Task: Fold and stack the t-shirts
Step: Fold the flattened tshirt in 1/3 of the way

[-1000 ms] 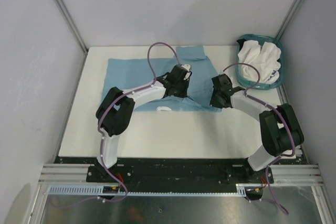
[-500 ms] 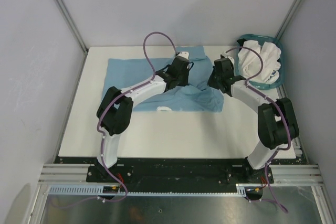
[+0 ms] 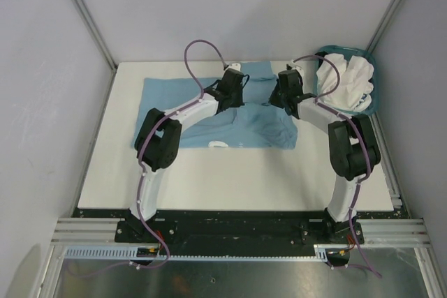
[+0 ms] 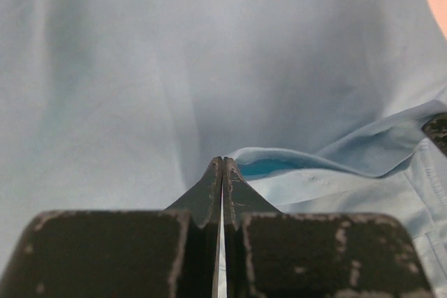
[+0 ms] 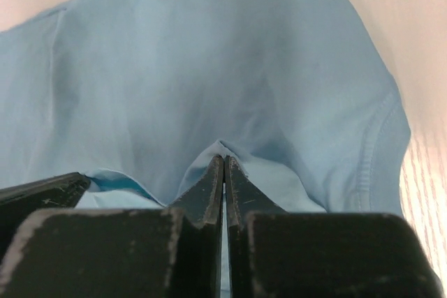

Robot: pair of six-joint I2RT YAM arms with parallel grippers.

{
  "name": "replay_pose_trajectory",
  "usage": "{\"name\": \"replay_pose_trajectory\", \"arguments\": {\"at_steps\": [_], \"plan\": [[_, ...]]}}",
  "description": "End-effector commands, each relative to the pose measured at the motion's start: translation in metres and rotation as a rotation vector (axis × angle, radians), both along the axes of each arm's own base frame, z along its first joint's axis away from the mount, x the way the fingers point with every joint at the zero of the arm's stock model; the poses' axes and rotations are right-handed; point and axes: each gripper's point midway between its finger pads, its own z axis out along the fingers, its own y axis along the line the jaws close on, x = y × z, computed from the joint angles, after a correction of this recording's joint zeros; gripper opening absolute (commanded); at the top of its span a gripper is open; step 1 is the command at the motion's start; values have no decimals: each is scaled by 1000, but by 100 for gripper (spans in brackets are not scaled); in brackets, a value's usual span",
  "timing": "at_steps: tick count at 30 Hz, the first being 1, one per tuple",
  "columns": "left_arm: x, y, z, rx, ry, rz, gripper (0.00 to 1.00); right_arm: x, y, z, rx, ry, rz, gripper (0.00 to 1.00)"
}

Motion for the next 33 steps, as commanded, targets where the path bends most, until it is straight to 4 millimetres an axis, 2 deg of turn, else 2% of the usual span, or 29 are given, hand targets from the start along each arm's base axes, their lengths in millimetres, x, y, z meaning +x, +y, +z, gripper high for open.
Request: {"name": "replay_pose_trajectory", "arguments": {"at_steps": [1, 3, 4, 5, 6, 8, 9, 11, 13, 16, 19, 22, 25, 29, 33], "plan": [[16, -1, 15, -54, -33, 24, 0, 27, 2, 20, 9, -82, -8, 6], [19, 4, 14, -63, -28, 29, 1, 32, 0, 23, 2, -90, -11, 17], [22, 7, 16, -74, -26, 29, 6, 35, -2, 24, -1, -90, -15, 24], [23, 10, 18, -83, -24, 28, 15, 37, -4, 26, -3, -89, -16, 32], [26, 15, 22, -90, -27, 32, 30, 39, -6, 28, -7, -85, -17, 41], [27, 26, 32, -106, -35, 38, 55, 39, -13, 33, -26, -71, -26, 55], [27, 33, 38, -113, -41, 45, 62, 38, -17, 36, -34, -66, -31, 61], [24, 50, 48, -129, -43, 71, 69, 33, -21, 42, -45, -46, -33, 63], [16, 71, 51, -156, -20, 120, 68, 21, -24, 45, -57, -6, -36, 60], [-8, 109, 44, -203, 39, 229, 60, -13, -29, 35, -66, 79, -40, 54], [-41, 153, 30, -225, 101, 360, 52, -52, -36, 24, -54, 139, -46, 50], [-78, 203, 18, -250, 144, 500, 51, -92, -49, 9, -74, 188, -54, 49], [-107, 245, 9, -261, 166, 615, 50, -122, -63, -4, -90, 215, -69, 46], [-134, 287, -4, -256, 199, 738, 48, -147, -73, -21, -80, 247, -81, 38], [-155, 313, -19, -274, 240, 824, 46, -154, -72, -33, -63, 258, -80, 36]]}}
